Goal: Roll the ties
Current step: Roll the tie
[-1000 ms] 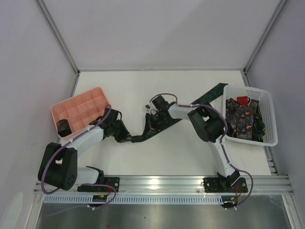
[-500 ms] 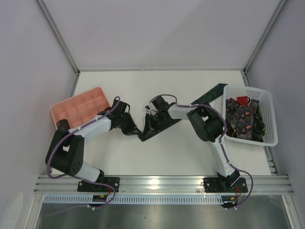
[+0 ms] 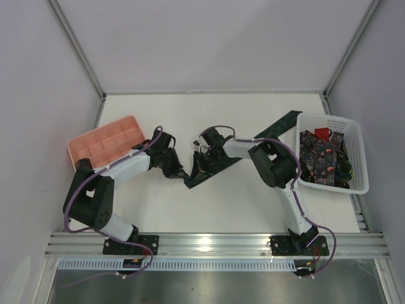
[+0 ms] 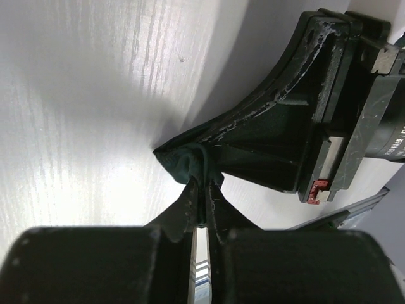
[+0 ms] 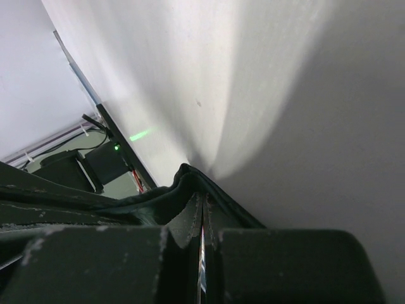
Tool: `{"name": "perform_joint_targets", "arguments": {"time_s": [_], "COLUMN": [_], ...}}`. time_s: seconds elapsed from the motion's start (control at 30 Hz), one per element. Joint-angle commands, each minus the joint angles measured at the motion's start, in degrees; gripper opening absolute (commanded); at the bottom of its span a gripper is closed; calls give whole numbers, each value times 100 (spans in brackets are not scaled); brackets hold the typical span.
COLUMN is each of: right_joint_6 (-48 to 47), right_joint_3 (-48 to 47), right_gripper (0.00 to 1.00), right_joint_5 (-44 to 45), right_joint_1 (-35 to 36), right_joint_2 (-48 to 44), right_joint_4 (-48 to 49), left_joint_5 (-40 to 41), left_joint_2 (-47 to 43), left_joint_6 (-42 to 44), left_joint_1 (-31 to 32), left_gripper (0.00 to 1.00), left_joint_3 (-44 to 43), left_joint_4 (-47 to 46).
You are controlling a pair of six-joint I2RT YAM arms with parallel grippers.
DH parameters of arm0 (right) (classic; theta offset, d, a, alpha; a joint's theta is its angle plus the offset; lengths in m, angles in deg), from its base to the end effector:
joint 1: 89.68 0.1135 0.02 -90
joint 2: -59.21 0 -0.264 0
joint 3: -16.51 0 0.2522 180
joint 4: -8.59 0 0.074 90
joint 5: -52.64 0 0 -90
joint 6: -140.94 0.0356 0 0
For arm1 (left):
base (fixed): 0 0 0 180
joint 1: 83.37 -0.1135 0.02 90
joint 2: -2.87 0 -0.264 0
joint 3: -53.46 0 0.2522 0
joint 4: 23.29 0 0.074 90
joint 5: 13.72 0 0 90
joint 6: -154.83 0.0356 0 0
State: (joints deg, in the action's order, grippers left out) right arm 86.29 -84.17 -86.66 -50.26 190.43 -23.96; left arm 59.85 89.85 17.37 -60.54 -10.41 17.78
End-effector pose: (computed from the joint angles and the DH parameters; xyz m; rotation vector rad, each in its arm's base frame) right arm 0.3345 0.3099 0.0972 0.3844 -2.6346 -1.3495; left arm 0.2589 -0.1199 0.1808 -0.5159 2.8052 -0.7127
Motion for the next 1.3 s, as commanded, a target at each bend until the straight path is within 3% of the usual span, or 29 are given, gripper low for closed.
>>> {"name": "perform_joint_targets", "arguments": {"time_s": [0.0,0.3,0.6,0.9,1.27], "right_joint_6": [-143,-511,-477,-266,-222], "right_joint_3": [-89,-423,-484,-617,-590], "right_gripper": [0,0,0,0,0], "right_joint_5": [483,360,439,87,254], "right_joint_1": [-153,-365,-233,92,171], "right_joint_2": [-131,-202,-474,-299,35], "right_joint_4": [-477,-916,-767,-715,-530], "left_joint_5": [262,588,834,825,878], "left_joint_2": [-128,-691,-463,-357,-331], "left_joint_6": [272,440,519,501,580], "left_joint_1": [55,55,55,55,55], "left_gripper": [4,1,0,1,1], "left_joint_3": [-263,140,414,423,256], "left_joint_4": [432,846,530,380,521]}}
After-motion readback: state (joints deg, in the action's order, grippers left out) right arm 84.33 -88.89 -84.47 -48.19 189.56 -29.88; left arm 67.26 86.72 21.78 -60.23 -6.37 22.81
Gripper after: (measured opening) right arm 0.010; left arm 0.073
